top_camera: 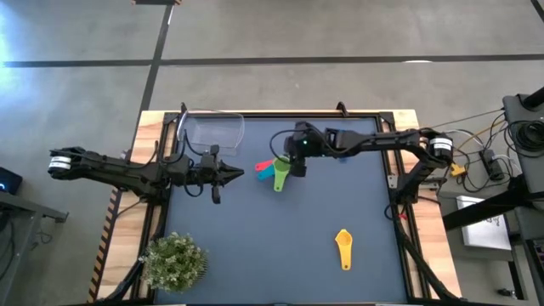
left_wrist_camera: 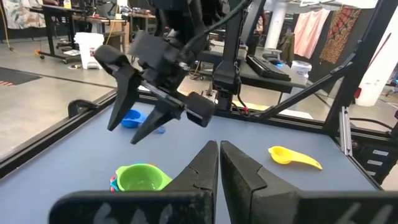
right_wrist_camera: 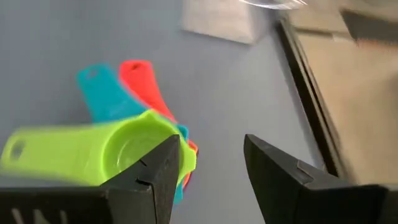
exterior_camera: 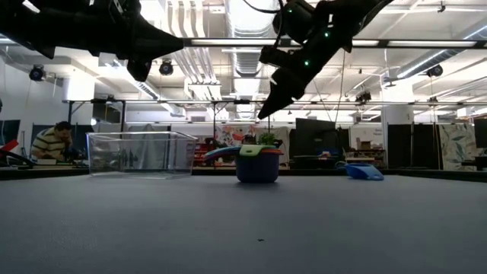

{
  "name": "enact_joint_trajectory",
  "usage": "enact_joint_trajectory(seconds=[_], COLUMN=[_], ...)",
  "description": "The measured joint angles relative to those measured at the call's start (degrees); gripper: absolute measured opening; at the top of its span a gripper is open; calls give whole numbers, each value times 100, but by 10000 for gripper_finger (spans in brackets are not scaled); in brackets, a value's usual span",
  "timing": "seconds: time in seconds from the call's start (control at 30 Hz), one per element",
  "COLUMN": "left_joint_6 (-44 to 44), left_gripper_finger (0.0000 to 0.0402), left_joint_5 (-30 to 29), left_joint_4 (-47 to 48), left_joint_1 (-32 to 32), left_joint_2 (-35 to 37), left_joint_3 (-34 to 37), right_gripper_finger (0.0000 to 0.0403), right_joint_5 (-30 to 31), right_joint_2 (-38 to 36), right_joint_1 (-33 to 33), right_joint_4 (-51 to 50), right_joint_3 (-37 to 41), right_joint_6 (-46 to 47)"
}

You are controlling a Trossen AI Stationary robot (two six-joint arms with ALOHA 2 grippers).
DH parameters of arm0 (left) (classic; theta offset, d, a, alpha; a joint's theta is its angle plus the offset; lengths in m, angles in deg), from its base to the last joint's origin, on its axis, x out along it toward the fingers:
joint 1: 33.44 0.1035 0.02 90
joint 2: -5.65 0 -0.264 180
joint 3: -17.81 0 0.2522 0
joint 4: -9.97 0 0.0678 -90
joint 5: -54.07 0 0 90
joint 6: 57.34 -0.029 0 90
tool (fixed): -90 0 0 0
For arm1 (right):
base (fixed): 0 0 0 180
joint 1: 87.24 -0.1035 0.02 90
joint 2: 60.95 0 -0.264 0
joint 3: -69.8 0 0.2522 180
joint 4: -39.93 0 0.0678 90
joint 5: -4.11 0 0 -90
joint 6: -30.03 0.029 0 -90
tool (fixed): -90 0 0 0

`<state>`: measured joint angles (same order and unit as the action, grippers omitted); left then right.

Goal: Nest measuring cups in basket
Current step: Stack the green measuring cup on top of the light blue measuring cup

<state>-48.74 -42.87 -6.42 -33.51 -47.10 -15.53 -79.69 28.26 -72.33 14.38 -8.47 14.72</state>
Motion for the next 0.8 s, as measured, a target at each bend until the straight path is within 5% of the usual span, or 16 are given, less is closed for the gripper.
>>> enact_joint_trajectory(seconds=[0.17, 0.53, 0.8], left_joint_6=[-5, -81, -102], left_gripper_finger=[0, 0, 0], left_joint_5=[0, -153, -157], left_joint_4=[-6, -149, -700], left_joint_1=[0, 2, 2], left_joint_2=[-17, -307, -515], left_joint_3=[0, 2, 2], right_gripper_finger=[167, 158, 46], right_joint_5=[-494, -837, -970], right_joint_2=[42, 92, 94], right_joint_1=[-68, -1139, -1303], right_joint_4=[-1028, -1325, -1393], right_joint_3=[-321, -177, -152], right_joint_6=[-1151, -1175, -1267])
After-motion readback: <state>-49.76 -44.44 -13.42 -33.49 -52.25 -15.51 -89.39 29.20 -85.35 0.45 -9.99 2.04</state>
